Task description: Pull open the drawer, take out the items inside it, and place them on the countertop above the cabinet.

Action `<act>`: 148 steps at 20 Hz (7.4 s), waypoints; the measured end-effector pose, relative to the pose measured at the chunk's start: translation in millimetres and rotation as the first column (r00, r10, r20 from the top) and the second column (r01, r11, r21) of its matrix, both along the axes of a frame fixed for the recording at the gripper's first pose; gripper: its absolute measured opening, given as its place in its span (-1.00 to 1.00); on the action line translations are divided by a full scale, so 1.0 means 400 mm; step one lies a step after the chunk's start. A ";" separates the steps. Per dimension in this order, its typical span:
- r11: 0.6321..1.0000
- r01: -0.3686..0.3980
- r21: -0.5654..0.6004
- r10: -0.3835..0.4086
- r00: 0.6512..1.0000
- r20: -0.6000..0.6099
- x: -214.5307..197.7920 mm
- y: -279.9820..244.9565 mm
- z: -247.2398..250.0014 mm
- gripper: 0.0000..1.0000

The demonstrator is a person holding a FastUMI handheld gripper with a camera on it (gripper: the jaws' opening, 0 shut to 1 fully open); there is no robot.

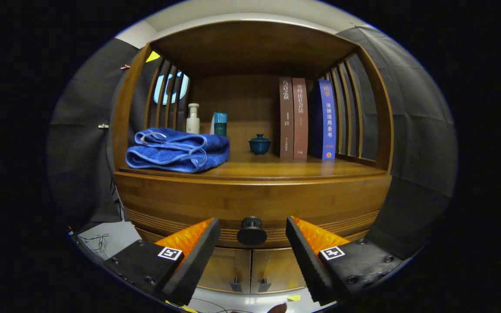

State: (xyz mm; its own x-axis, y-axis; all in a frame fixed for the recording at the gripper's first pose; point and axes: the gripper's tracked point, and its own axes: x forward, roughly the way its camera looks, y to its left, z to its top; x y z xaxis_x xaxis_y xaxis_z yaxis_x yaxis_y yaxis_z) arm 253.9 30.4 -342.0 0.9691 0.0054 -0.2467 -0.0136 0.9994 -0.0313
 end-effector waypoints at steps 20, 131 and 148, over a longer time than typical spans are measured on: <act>0.999 0.007 0.032 -0.006 0.999 -0.044 -0.119 0.000 -0.043 -0.33; 1.000 0.008 -0.021 -0.019 0.780 -0.626 0.388 -0.003 0.230 0.99; 0.983 -0.179 0.041 0.174 0.979 0.105 0.018 0.093 0.607 0.99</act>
